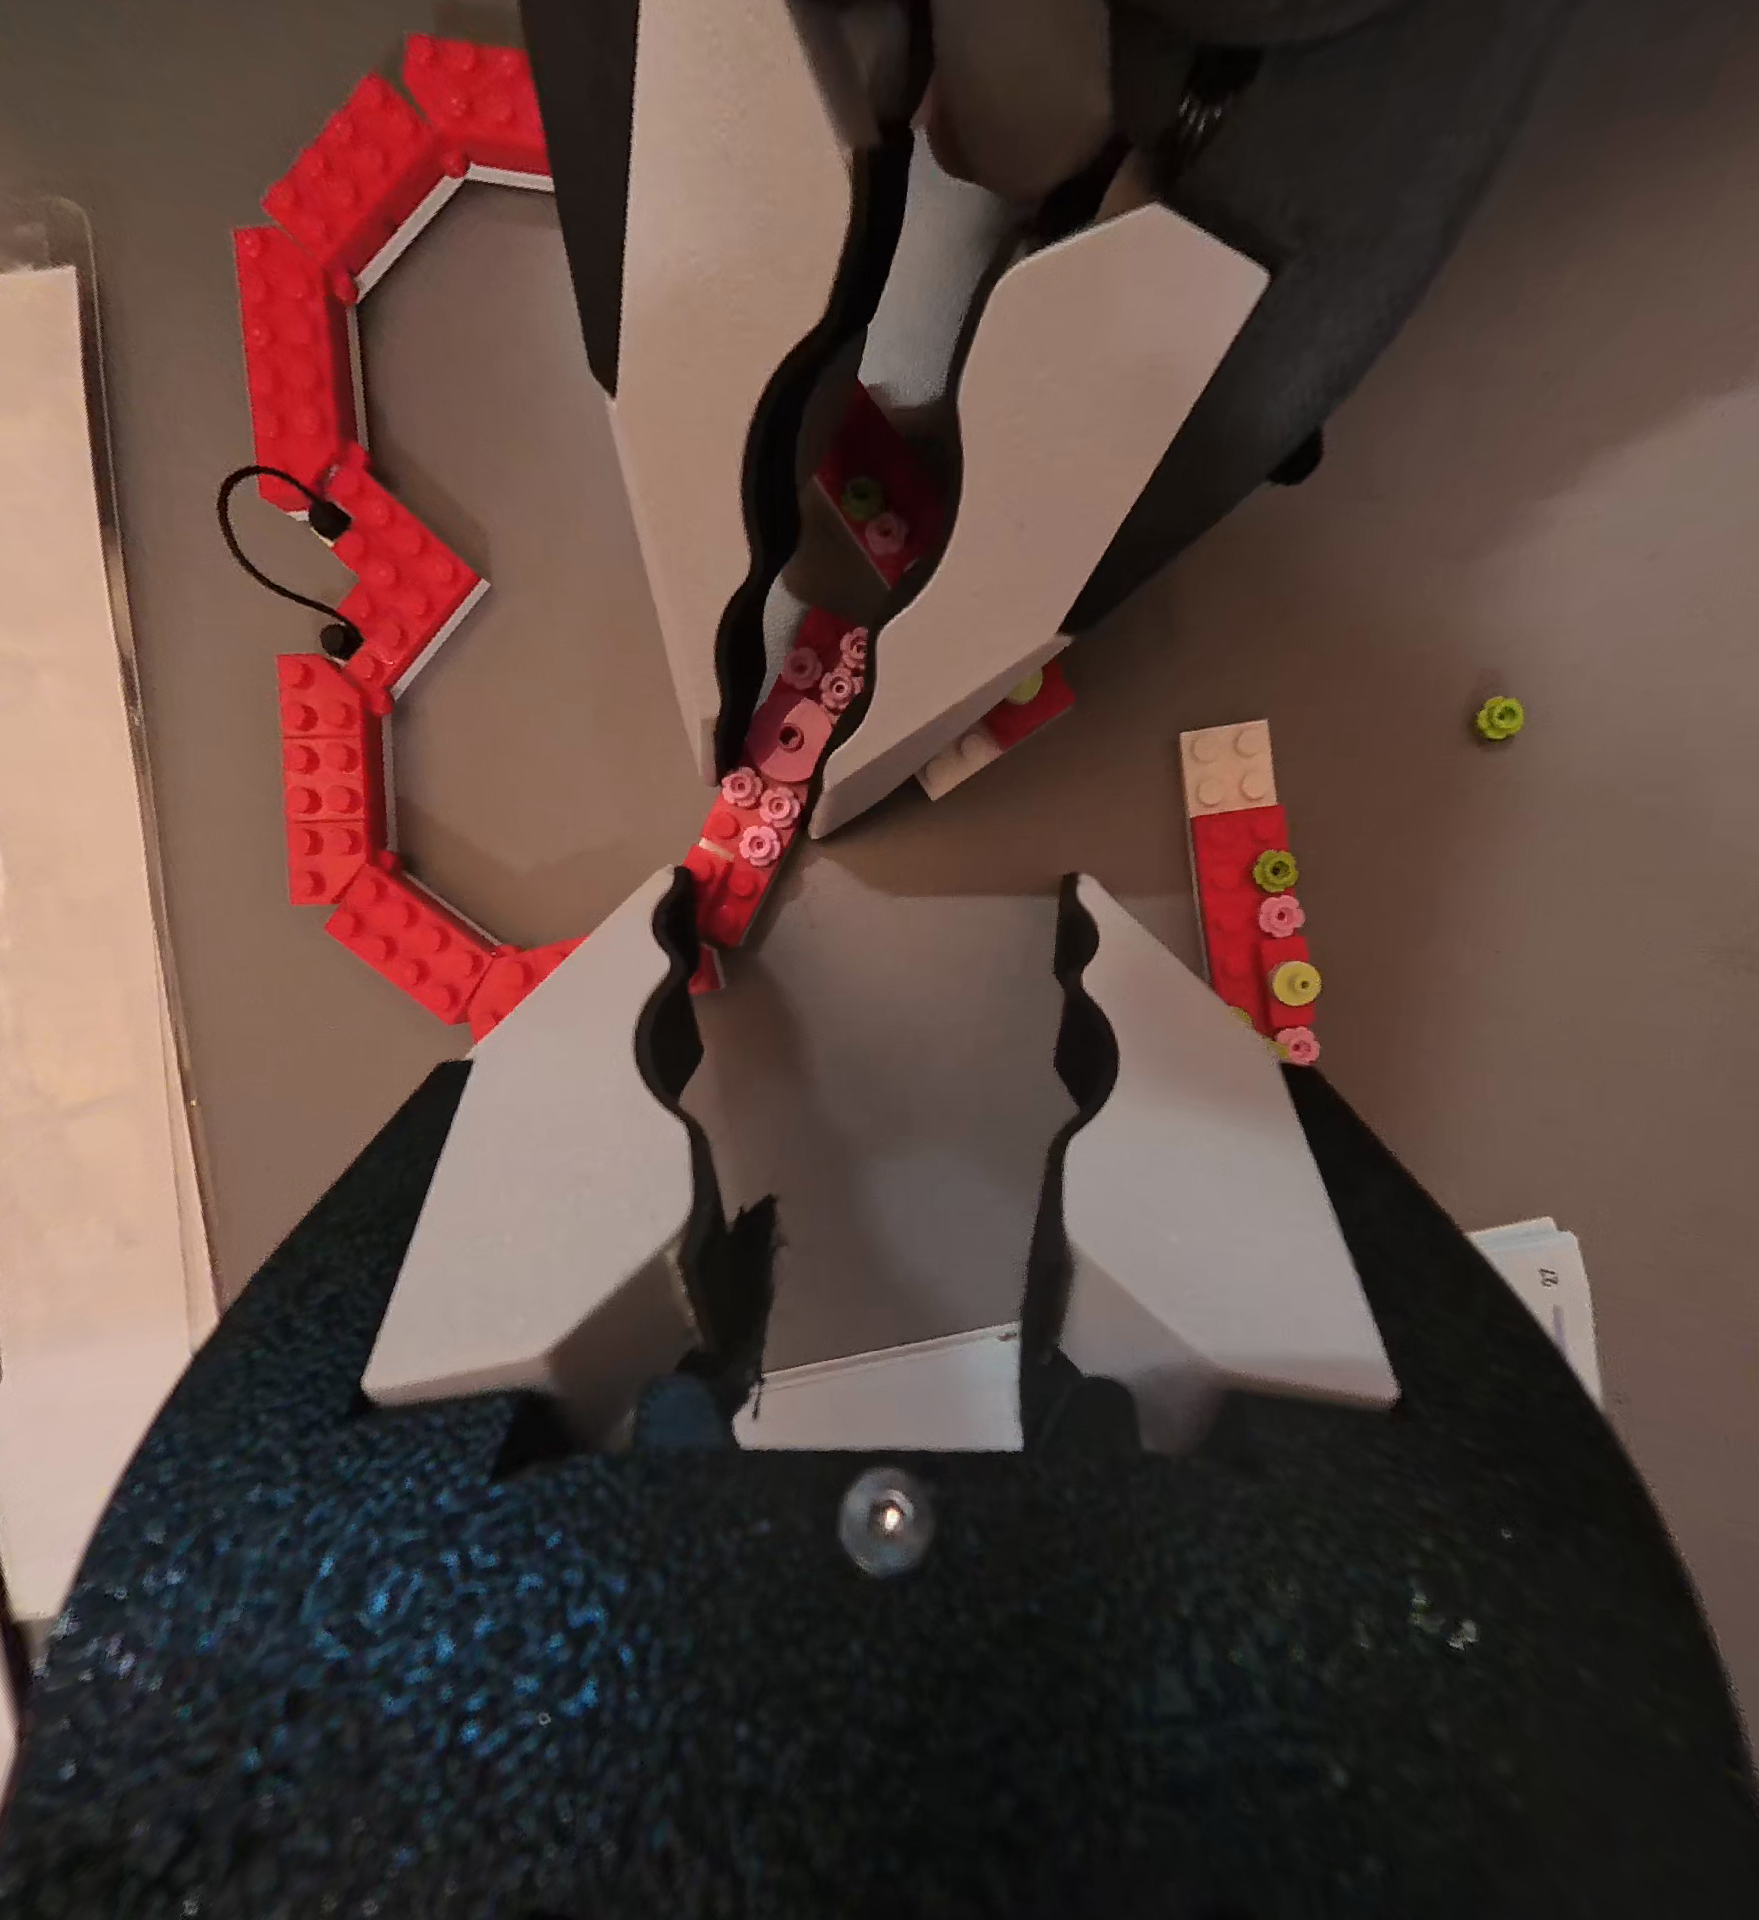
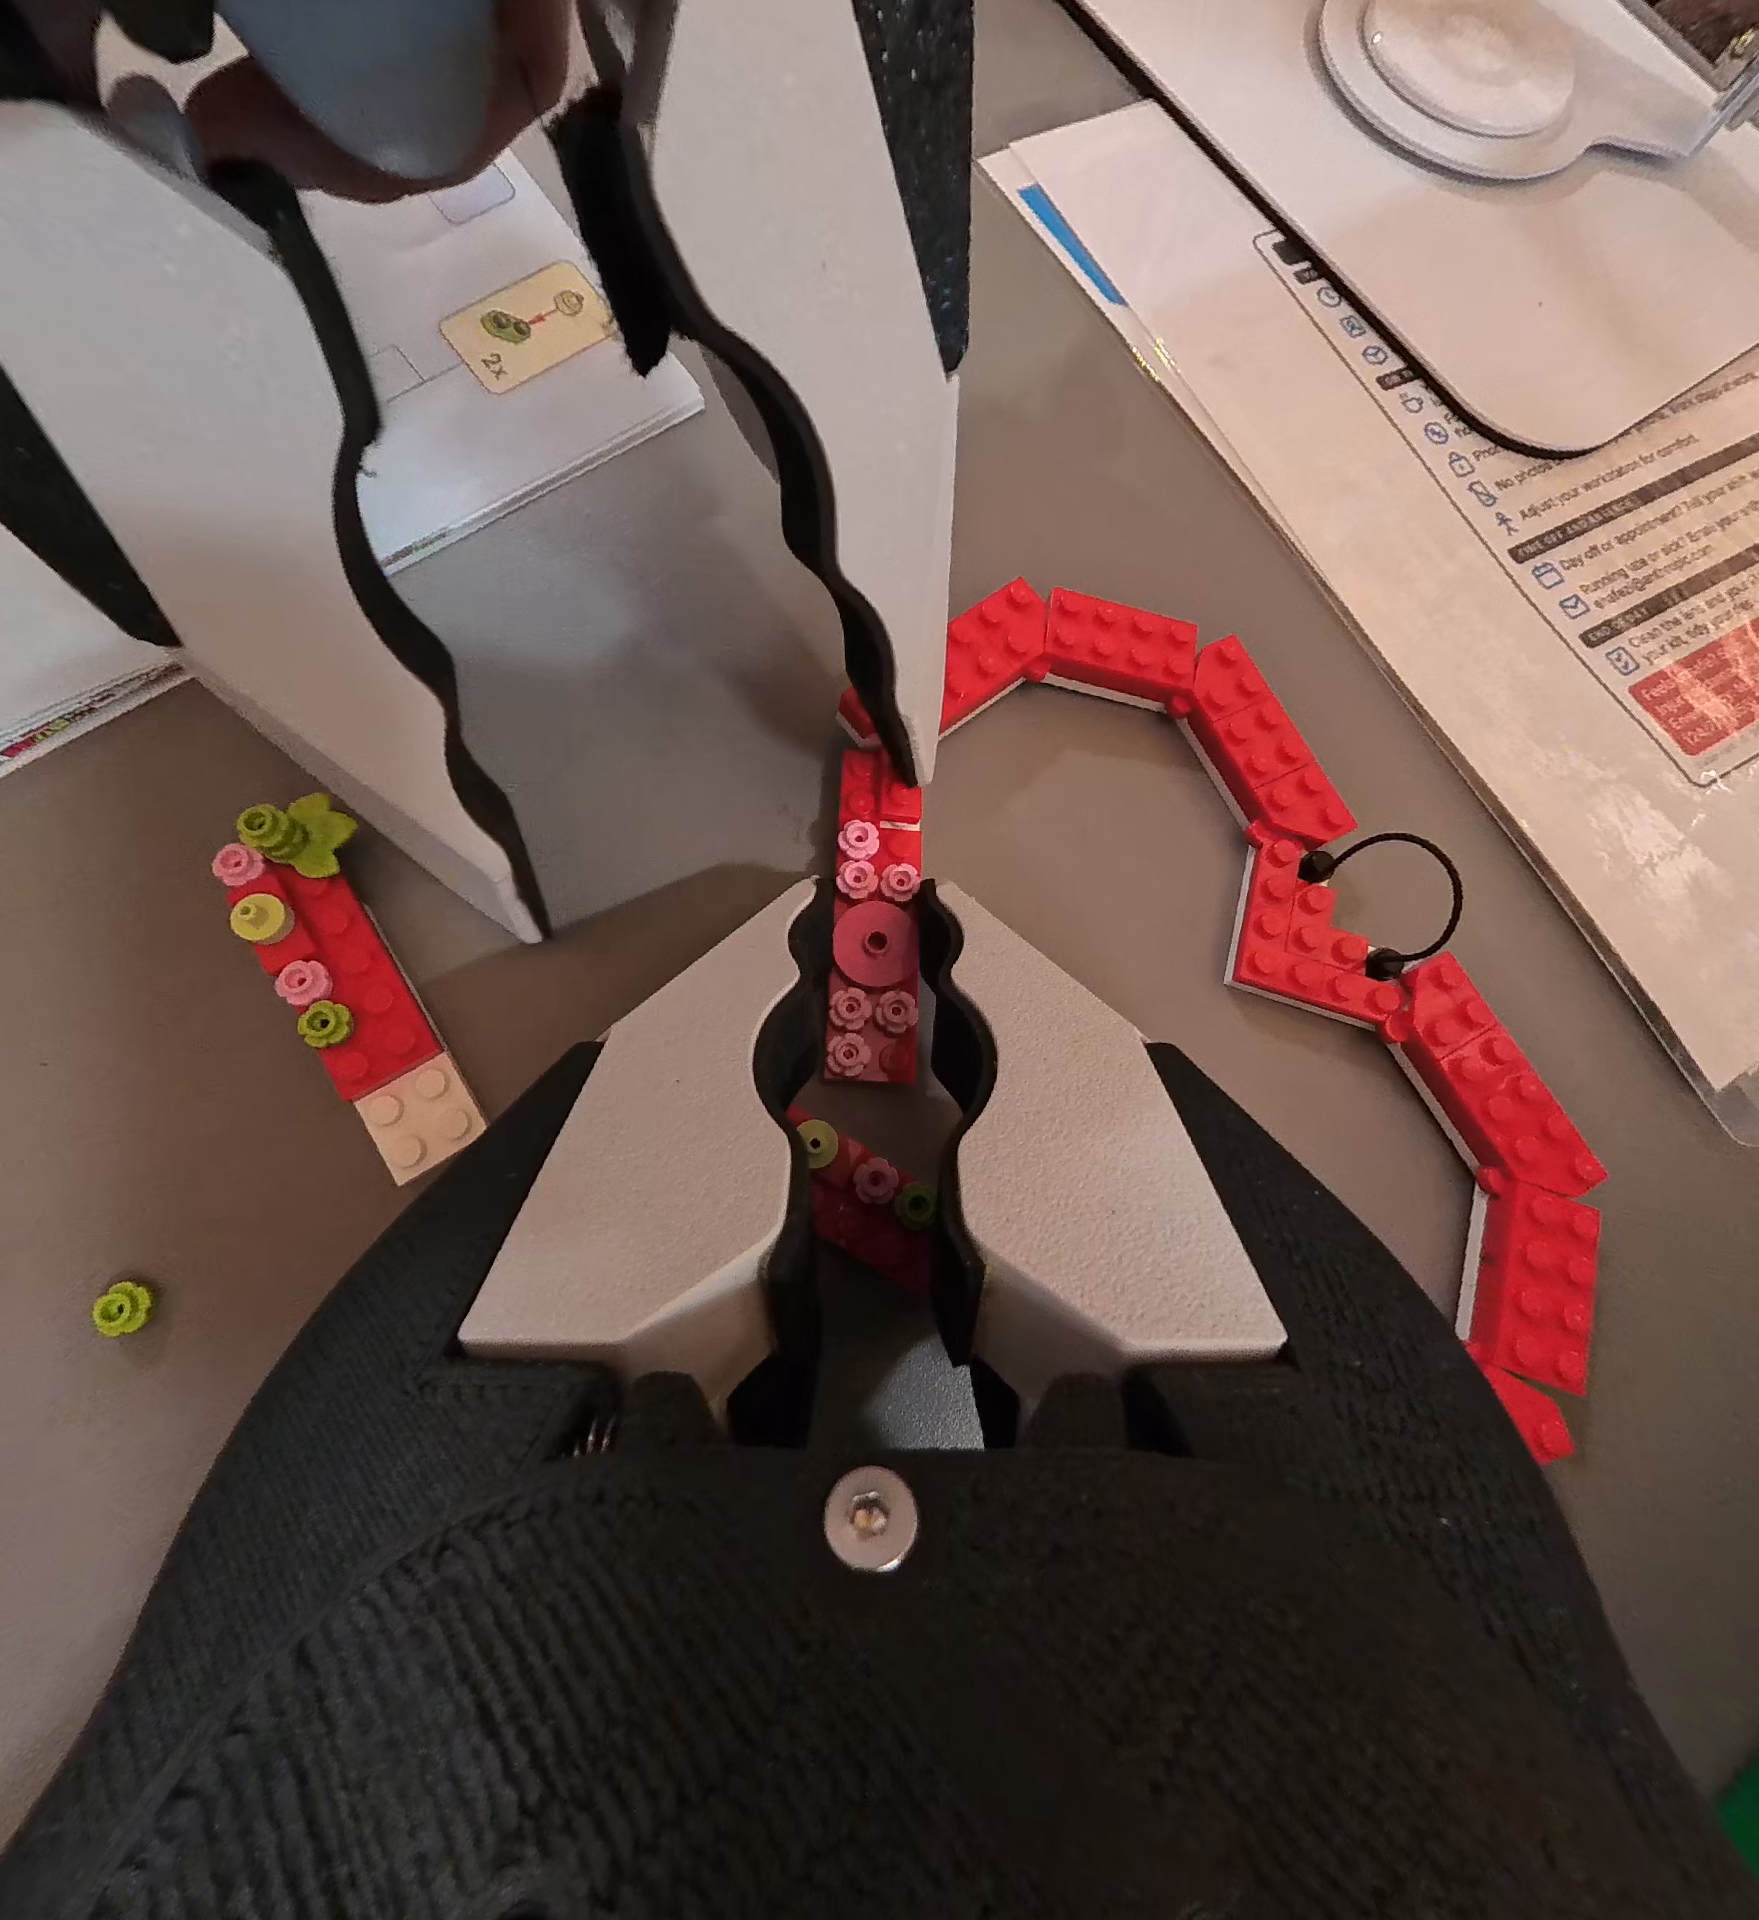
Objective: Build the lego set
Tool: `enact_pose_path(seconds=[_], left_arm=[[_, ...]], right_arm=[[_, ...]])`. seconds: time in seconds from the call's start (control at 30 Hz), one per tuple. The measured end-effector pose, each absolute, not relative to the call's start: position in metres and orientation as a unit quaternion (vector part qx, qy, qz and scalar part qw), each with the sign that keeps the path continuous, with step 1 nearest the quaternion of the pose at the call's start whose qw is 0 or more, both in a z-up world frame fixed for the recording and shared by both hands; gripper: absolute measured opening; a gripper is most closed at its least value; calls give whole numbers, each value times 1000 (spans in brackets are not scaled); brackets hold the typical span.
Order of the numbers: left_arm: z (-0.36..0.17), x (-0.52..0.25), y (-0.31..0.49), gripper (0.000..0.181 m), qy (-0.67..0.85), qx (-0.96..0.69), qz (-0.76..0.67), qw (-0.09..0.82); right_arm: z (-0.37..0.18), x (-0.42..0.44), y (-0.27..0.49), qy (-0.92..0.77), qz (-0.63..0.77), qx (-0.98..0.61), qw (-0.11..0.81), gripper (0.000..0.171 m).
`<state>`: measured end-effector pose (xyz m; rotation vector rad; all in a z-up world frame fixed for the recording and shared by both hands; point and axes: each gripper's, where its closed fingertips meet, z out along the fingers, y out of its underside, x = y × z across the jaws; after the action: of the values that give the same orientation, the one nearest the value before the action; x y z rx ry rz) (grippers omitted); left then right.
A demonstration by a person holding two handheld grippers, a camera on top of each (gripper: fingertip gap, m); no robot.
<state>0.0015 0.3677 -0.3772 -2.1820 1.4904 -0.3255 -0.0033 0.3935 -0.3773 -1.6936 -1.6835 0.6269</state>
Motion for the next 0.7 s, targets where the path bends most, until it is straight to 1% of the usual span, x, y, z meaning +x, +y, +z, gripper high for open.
enact_pose_path(seconds=[0.03, 0.27, 0.6, 0.7], left_arm=[[-377, 2, 367, 68, 541, -797, -124, 237], [-375, 3, 366, 69, 527, -802, -151, 239], [-377, 6, 362, 78, 522, -803, -153, 245], [-377, 5, 364, 75, 521, -806, -147, 242]], right_arm=[[-377, -3, 394, -644, 240, -647, 331, 14], [-377, -5, 393, -645, 240, -644, 334, 14], [-377, -5, 393, -644, 239, -647, 331, 14], [-377, -4, 393, -643, 239, -649, 330, 14]])
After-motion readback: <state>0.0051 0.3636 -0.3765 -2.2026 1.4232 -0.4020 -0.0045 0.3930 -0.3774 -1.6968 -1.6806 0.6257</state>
